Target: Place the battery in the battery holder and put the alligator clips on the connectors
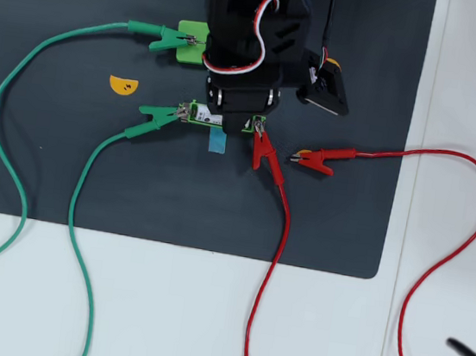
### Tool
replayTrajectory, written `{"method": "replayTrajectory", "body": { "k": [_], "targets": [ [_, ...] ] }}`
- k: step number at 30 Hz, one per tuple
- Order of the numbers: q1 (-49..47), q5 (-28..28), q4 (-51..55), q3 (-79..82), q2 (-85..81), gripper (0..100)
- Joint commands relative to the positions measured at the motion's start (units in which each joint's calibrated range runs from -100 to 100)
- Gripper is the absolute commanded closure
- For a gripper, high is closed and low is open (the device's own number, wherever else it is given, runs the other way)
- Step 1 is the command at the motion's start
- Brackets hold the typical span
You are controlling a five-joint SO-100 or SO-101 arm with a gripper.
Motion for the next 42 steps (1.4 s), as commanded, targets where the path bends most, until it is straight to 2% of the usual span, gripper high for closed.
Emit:
{"method": "replayTrajectory", "body": {
  "k": [1, 6, 22, 24, 27, 30, 31, 34, 37, 42],
  "targets": [
    [1.88, 0.31, -2.08, -0.21, 0.06, 99],
    [4.81, 0.25, -2.26, -1.70, 6.78, 99],
    [4.91, 0.31, -2.17, -2.76, 14.60, 99],
    [4.00, 0.25, -1.74, -0.48, 10.35, 99],
    [3.90, 0.31, -1.74, 6.98, -6.49, 98],
    [-5.59, -1.57, 4.28, 8.30, -23.42, 91],
    [-8.72, -4.07, 6.25, 7.59, -25.04, 90],
    [-16.90, -7.04, 6.08, 6.02, -25.04, 90],
    [-27.09, -10.48, 7.28, -9.07, -13.55, 91],
    [-26.99, -15.79, 12.87, -29.95, 9.50, 90]
  ]
}}
